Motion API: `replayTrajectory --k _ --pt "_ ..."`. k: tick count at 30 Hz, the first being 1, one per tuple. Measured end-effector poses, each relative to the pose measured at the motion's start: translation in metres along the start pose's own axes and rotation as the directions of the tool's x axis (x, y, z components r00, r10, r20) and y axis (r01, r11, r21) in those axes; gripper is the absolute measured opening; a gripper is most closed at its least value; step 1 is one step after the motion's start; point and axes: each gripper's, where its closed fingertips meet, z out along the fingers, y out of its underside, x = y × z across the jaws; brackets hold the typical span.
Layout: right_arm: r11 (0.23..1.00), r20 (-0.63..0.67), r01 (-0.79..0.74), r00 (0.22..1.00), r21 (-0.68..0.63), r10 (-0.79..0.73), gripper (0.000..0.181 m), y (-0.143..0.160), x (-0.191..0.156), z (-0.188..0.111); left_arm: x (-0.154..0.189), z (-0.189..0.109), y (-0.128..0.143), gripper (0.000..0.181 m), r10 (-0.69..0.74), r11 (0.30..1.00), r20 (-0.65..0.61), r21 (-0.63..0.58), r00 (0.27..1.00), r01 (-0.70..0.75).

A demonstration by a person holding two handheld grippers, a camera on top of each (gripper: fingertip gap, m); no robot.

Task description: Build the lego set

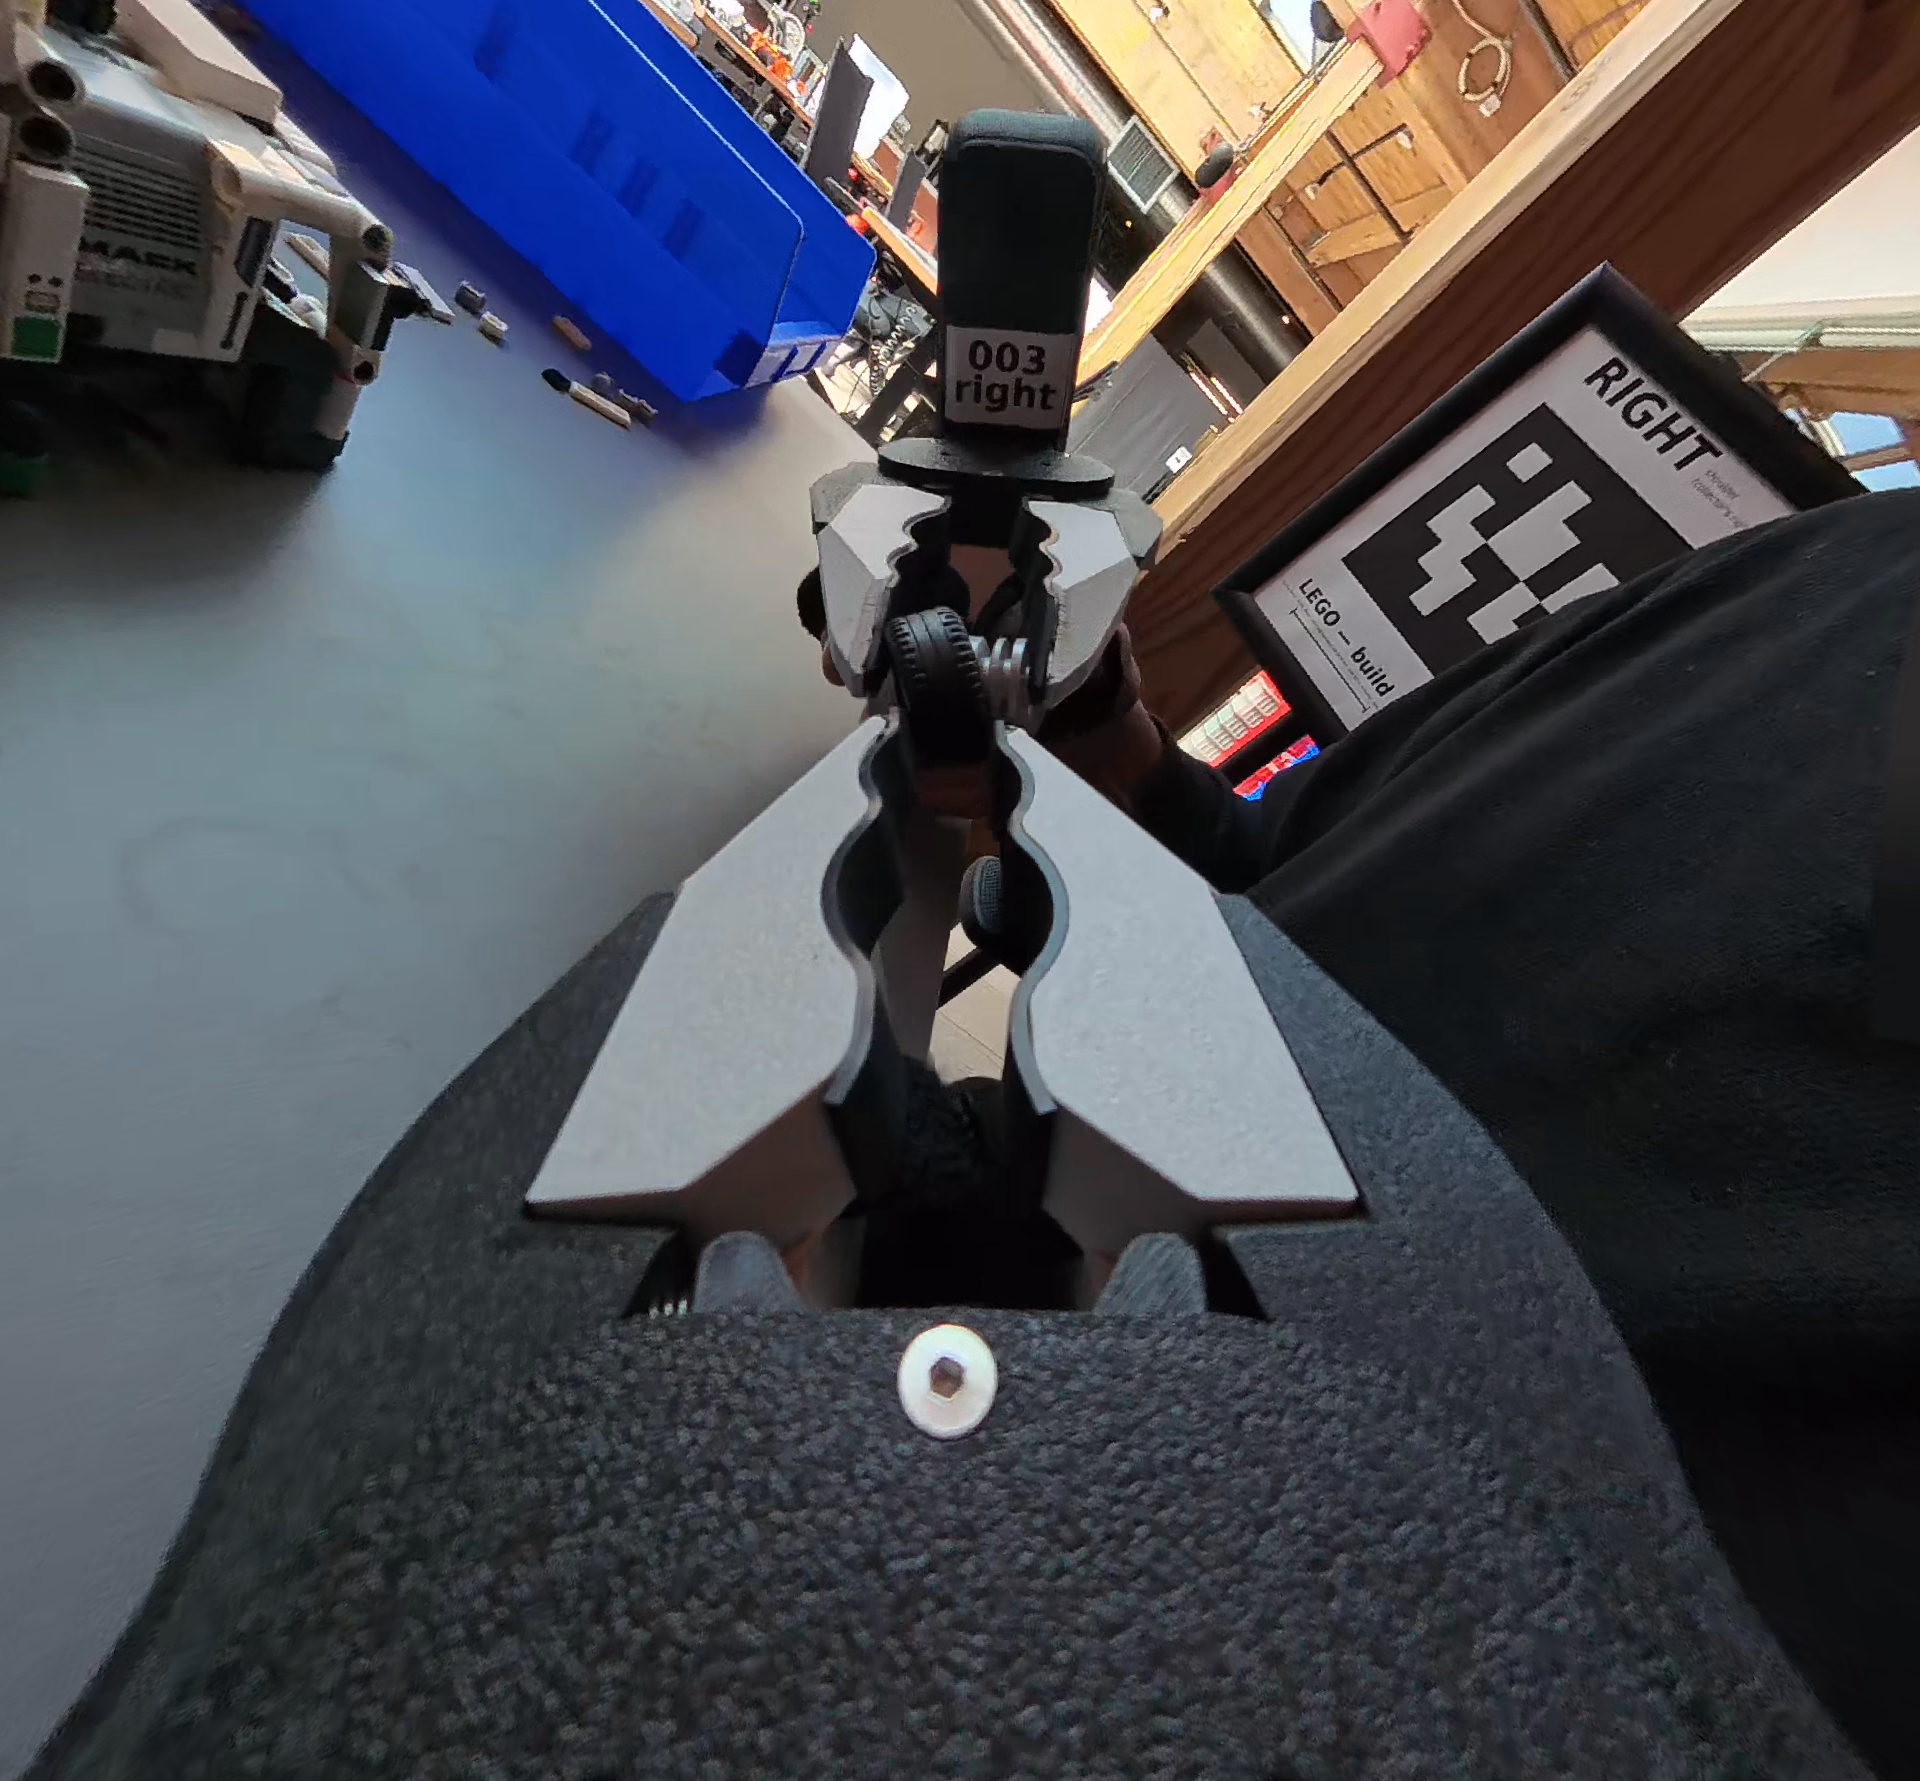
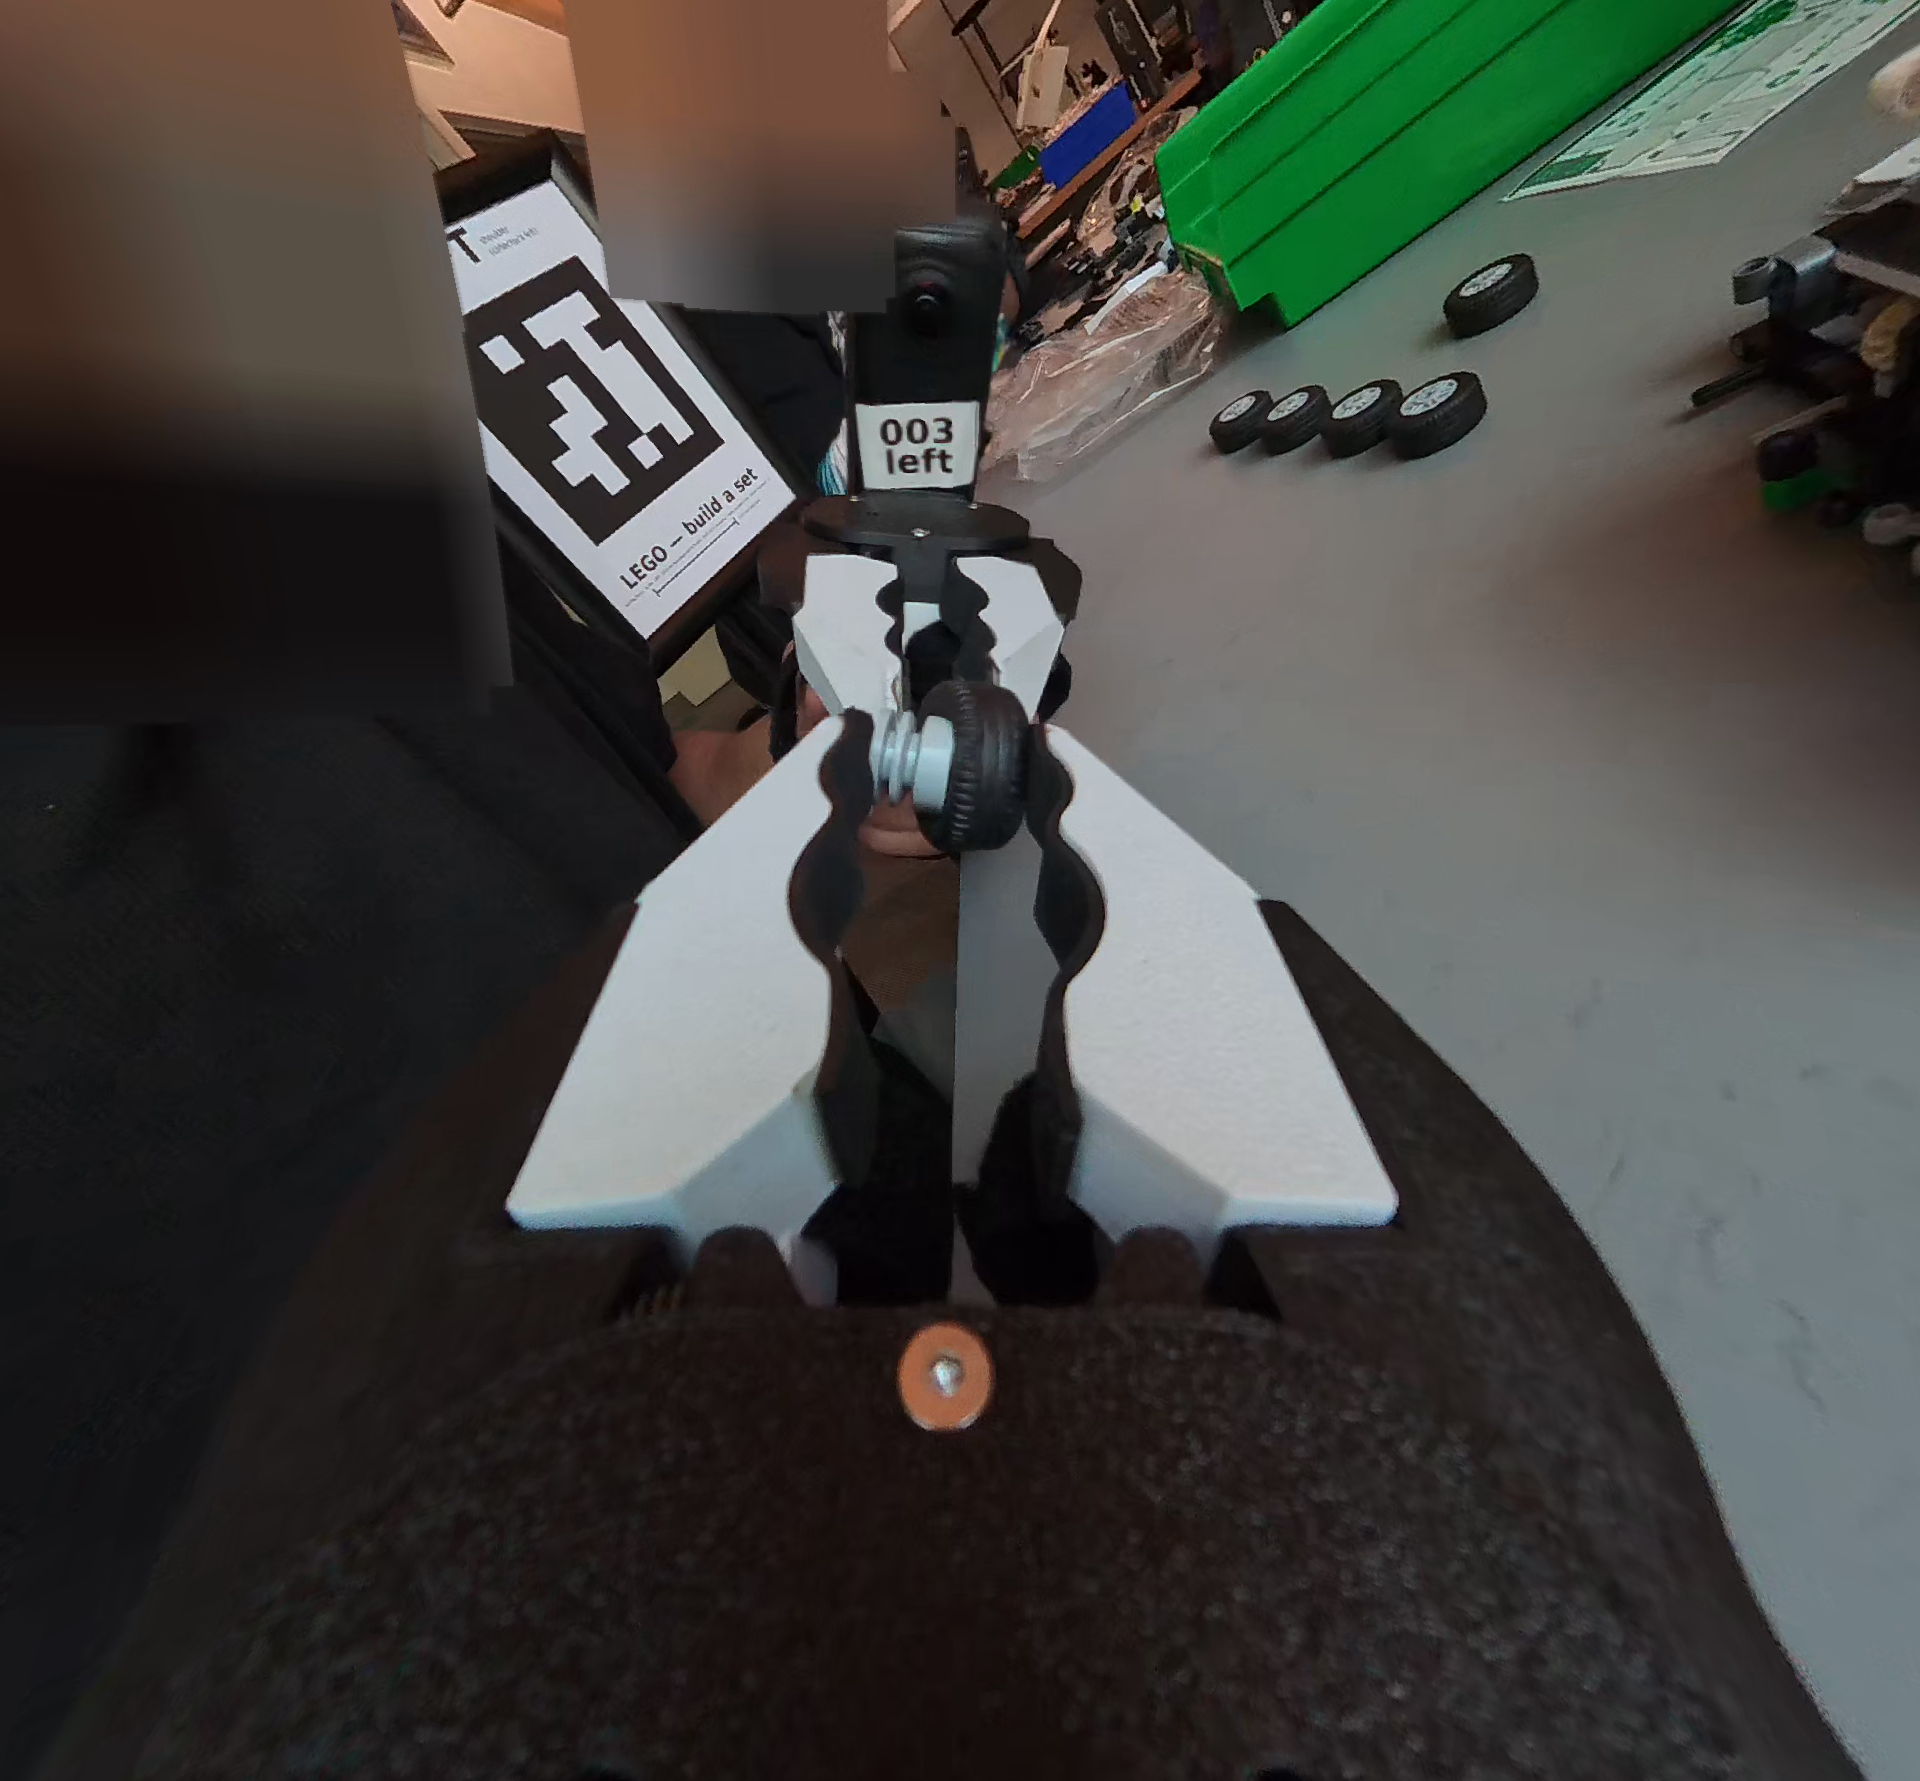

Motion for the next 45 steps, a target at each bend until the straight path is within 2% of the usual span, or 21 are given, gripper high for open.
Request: replayTrajectory --k 5,8,11,14,21,22,23,28,33,40,45 --pt "0.999 -0.015 -0.037 0.999 0.000 0.037 0.029 0.001 0.007 -0.001 -0.007 0.002 0.002 0.012 0.027 0.999 0.050 -0.027 0.998 -0.026" --pt "1.000 -0.011 0.006 1.000 -0.003 -0.006 0.029 -0.003 0.001 0.000 -0.004 0.002 0.001 0.013 0.044 0.999 0.024 -0.031 0.999 -0.043" --pt "0.998 -0.053 0.055 0.997 -0.036 -0.057 0.030 -0.001 0.005 0.003 0.000 -0.001 0.003 0.035 0.062 0.997 -0.005 -0.053 0.998 -0.062" --pt "0.992 -0.074 0.108 0.991 -0.068 -0.113 0.030 0.004 0.005 0.007 -0.002 -0.001 0.005 0.033 0.064 0.996 0.005 -0.067 0.998 -0.063" --pt "0.995 -0.055 0.075 0.995 -0.063 -0.079 0.031 0.003 -0.002 0.007 0.004 -0.002 0.005 0.026 0.079 0.995 -0.036 -0.057 0.996 -0.081" --pt "0.995 -0.025 0.079 0.996 -0.056 -0.081 0.038 0.003 -0.007 0.006 0.005 -0.002 0.005 0.018 0.084 0.995 -0.037 -0.058 0.996 -0.086" --pt "0.996 0.005 0.062 0.998 -0.056 -0.062 0.042 0.004 -0.011 0.006 0.007 -0.002 0.006 0.017 0.086 0.994 -0.047 -0.058 0.995 -0.088" --pt "0.997 0.008 0.033 0.999 -0.065 -0.033 0.033 0.009 -0.006 0.005 0.008 0.000 0.009 0.016 0.112 0.991 -0.035 -0.070 0.993 -0.114" --pt "0.992 -0.047 0.098 0.994 -0.074 -0.101 0.030 0.007 -0.003 0.004 0.003 0.000 0.009 0.024 0.104 0.991 -0.007 -0.079 0.995 -0.104" --pt "0.997 -0.122 0.082 0.989 -0.008 -0.083 0.030 0.002 0.009 0.007 -0.009 -0.002 0.003 0.025 0.124 0.992 0.085 -0.049 0.989 -0.120" --pt "0.997 -0.113 0.036 0.993 0.066 -0.029 0.032 -0.003 0.009 0.010 -0.007 -0.004 -0.001 0.018 0.098 0.995 0.064 -0.016 0.993 -0.097"
